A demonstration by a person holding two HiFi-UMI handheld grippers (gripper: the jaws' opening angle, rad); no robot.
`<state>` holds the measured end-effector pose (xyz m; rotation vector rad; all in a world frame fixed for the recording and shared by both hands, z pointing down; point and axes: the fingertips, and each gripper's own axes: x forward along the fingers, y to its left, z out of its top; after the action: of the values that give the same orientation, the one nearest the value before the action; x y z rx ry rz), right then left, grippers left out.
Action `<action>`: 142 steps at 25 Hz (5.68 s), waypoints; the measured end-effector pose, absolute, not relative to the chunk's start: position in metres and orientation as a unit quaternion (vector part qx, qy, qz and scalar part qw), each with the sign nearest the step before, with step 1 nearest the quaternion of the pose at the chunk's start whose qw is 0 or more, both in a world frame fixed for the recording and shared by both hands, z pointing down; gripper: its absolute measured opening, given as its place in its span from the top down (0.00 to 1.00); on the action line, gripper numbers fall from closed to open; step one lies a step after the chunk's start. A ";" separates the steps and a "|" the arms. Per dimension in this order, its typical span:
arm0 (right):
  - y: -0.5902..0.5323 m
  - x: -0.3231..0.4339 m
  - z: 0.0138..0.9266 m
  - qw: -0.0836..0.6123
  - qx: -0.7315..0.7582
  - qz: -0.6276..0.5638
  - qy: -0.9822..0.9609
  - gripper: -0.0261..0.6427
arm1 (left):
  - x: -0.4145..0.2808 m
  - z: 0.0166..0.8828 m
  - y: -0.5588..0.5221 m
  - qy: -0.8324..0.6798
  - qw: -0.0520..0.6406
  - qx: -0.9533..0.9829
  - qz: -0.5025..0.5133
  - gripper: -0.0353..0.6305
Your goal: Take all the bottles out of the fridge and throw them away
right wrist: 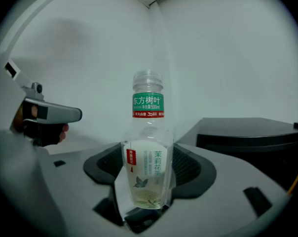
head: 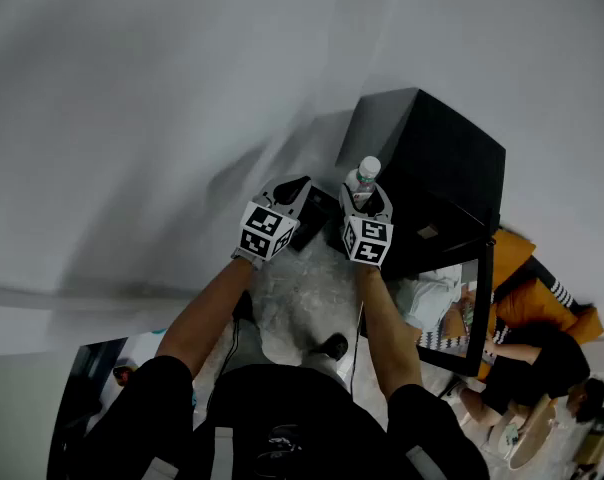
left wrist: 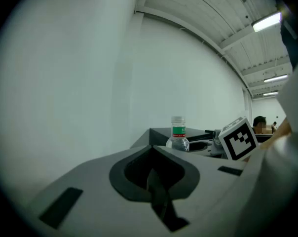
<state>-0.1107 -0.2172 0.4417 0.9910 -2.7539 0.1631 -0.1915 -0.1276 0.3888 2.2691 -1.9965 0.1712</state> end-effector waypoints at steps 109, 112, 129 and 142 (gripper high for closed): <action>-0.222 0.142 0.448 0.087 0.557 0.078 -0.822 0.95 | 0.037 0.411 -0.218 -0.448 0.069 0.890 0.057 0.95; -0.219 0.151 0.450 0.087 0.565 0.082 -0.817 0.95 | 0.044 0.411 -0.217 -0.440 0.068 0.893 0.059 0.95; -0.223 0.165 0.490 0.081 0.583 0.108 -0.802 0.95 | 0.058 0.449 -0.219 -0.414 0.076 0.903 0.089 0.95; -0.229 0.174 0.607 0.076 0.607 0.102 -0.785 0.95 | 0.074 0.555 -0.228 -0.378 0.059 0.921 0.078 0.95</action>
<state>0.1736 -0.2291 0.6069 1.8197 -2.3526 0.3068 0.0742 -0.2279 0.5548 2.7897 -1.1440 0.2366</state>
